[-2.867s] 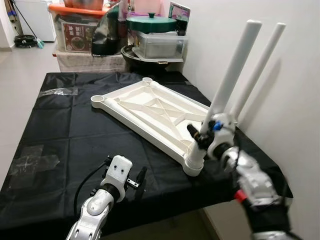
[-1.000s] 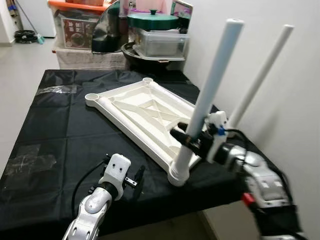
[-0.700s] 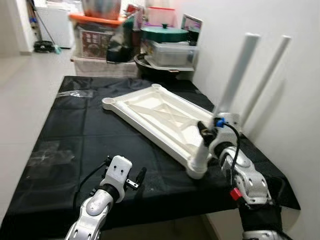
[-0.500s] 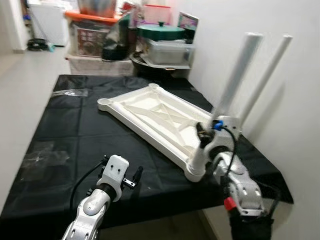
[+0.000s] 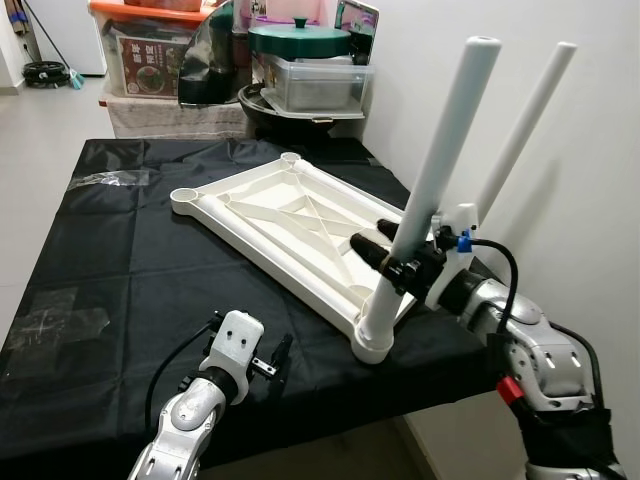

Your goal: Building children table

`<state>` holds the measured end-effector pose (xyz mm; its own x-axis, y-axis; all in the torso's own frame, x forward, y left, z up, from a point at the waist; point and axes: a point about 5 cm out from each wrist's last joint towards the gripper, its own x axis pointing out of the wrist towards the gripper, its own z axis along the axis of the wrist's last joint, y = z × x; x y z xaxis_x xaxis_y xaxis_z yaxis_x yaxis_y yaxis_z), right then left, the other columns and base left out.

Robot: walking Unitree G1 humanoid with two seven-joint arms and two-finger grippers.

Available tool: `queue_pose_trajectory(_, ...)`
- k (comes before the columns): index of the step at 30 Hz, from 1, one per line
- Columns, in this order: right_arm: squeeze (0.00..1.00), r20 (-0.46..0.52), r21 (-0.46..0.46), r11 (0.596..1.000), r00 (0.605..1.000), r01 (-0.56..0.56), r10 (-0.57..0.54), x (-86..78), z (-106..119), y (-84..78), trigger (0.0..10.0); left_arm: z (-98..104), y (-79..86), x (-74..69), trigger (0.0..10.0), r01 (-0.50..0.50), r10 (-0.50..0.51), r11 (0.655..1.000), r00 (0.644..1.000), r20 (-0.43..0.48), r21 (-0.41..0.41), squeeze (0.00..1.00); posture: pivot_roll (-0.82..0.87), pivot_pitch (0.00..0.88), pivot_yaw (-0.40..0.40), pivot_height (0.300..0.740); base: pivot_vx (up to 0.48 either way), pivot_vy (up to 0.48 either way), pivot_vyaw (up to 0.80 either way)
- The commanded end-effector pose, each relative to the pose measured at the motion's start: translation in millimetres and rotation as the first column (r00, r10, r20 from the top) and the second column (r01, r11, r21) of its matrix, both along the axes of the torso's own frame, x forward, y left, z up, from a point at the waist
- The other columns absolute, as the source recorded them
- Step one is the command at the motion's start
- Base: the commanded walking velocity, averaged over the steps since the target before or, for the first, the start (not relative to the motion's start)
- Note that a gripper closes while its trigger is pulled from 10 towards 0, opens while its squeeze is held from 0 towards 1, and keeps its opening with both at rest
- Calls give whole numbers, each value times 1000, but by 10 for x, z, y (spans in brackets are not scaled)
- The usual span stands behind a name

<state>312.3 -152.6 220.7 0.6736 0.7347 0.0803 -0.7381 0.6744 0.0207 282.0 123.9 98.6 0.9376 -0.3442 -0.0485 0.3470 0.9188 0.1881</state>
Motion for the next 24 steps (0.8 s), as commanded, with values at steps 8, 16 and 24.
queue_pose_trajectory(8, 0, -233, -35, 934, 906, 355, -353, 230, -500, 36, 0, -11, -10, -10, 10000, 3, -3, 1000, 1000, -3, 7, 0, 88, 0, -135, 740, 0, 0, 0)
queue_pose_trajectory(16, 0, -321, -55, 578, 533, 814, -783, 259, -612, -256, 0, -16, -8, -24, 10000, 5, -5, 1000, 1000, -6, 8, 0, 92, 0, -137, 740, 0, 0, 0)
queue_pose_trajectory(24, 1000, -182, 109, 768, 772, 631, -609, 200, -158, 114, 10000, -16, -14, -26, 10000, 7, -7, 1000, 1000, -8, 8, 0, 88, 0, -136, 740, 0, 0, 0)
